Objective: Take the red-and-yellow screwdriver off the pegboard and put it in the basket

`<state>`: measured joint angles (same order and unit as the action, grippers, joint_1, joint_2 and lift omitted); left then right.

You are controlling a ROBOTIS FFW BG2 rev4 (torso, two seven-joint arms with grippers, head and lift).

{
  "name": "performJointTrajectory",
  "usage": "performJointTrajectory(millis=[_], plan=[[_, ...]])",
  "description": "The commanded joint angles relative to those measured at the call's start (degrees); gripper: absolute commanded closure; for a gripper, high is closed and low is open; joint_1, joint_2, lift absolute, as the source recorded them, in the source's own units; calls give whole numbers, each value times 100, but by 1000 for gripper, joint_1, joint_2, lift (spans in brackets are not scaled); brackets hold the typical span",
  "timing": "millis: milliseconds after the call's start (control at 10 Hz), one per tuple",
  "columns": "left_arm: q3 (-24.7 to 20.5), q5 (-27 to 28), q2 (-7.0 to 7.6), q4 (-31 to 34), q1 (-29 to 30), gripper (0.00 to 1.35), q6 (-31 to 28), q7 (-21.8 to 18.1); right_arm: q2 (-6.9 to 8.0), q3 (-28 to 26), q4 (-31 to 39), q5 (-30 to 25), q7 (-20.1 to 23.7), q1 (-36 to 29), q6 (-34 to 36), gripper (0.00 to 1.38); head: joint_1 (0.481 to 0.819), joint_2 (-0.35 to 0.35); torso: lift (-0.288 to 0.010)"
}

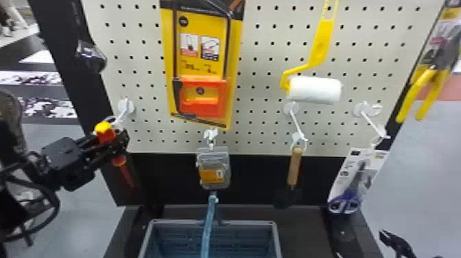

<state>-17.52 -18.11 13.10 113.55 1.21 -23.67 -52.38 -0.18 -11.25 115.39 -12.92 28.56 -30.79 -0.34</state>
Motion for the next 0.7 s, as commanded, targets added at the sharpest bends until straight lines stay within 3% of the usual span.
performJointTrajectory(millis=[0, 600], plan=[[-103, 10, 17, 184, 66, 1159, -59, 0, 23, 0, -14, 0, 1, 0, -1, 202, 549, 0, -100], [-349, -8, -115, 577, 497, 1159, -199, 9, 23, 0, -28, 0, 9, -12, 8, 202, 549, 0, -100]])
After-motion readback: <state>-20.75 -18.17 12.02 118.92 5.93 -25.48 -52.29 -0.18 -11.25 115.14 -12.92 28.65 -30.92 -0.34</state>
